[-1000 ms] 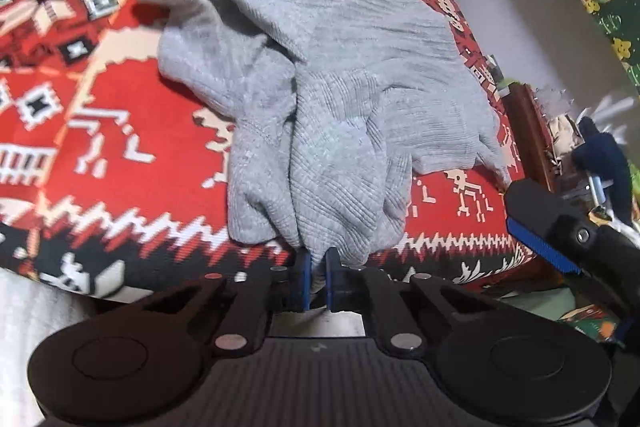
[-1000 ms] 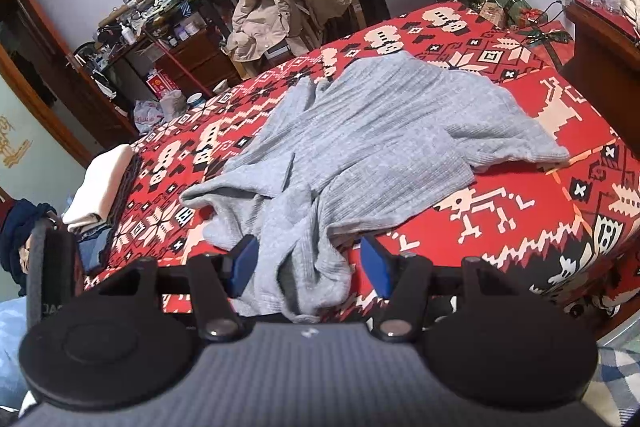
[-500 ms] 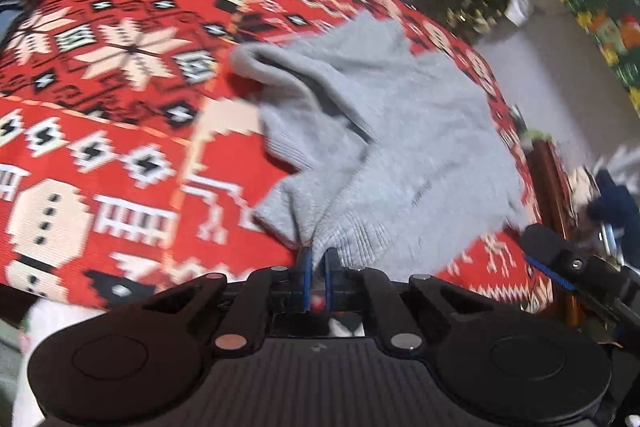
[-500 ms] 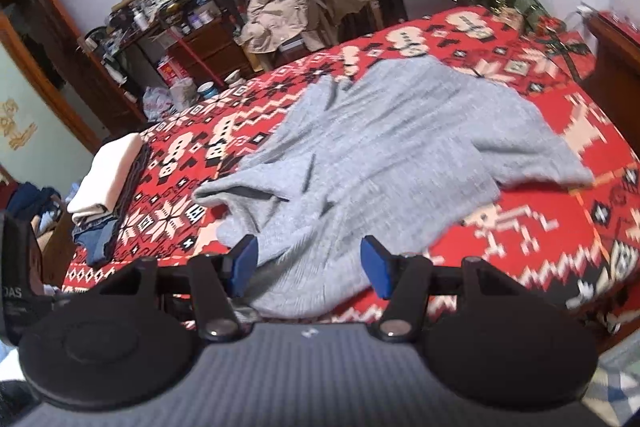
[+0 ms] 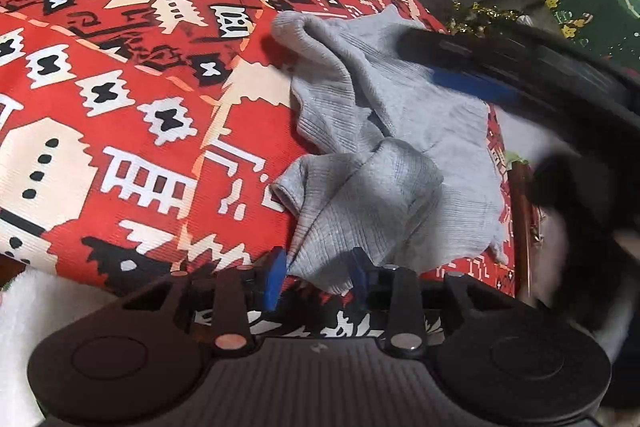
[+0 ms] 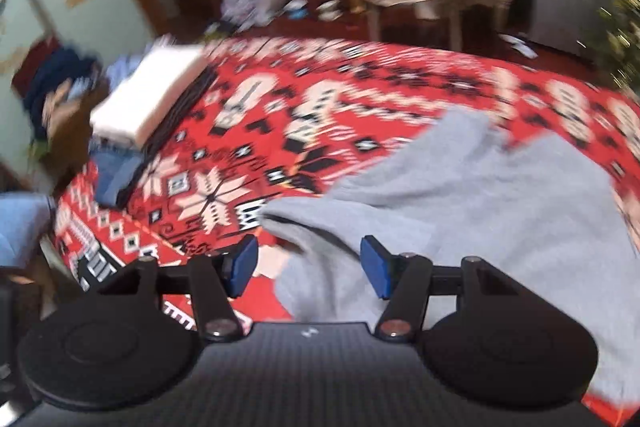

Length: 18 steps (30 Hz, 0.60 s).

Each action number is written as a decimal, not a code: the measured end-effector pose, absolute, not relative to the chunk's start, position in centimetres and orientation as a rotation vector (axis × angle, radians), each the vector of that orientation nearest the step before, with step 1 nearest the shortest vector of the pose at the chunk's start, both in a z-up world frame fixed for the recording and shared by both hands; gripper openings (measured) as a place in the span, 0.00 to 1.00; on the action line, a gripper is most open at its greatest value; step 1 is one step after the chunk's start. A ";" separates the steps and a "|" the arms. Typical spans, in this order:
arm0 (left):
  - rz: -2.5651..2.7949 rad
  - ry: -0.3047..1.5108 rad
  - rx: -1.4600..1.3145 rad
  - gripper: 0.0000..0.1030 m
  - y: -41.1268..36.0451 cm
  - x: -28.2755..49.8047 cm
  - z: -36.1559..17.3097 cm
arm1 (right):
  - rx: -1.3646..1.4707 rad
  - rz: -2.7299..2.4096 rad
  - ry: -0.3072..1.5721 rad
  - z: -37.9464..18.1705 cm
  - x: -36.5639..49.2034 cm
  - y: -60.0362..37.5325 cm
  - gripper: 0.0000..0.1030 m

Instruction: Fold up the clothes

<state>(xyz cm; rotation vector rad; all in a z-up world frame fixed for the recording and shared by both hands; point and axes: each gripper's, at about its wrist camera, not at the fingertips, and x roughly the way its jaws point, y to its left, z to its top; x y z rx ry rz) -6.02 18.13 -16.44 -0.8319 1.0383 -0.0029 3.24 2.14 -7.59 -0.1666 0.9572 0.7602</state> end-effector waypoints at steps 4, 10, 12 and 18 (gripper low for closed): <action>-0.006 1.036 -0.868 0.33 18.8 -6.2 -16.5 | -0.343 0.804 0.948 -9.9 3.8 8.0 0.50; 0.000 1.034 -0.885 0.33 19.7 -6.5 -16.8 | -0.535 0.850 0.946 -12.2 3.8 11.7 0.48; -0.004 1.034 -0.894 0.33 19.9 -6.5 -16.9 | -0.564 0.806 0.955 -12.8 4.5 12.0 0.06; -0.046 1.030 -0.915 0.37 20.1 -6.4 -17.0 | -0.276 0.698 1.004 -10.8 8.1 7.8 0.06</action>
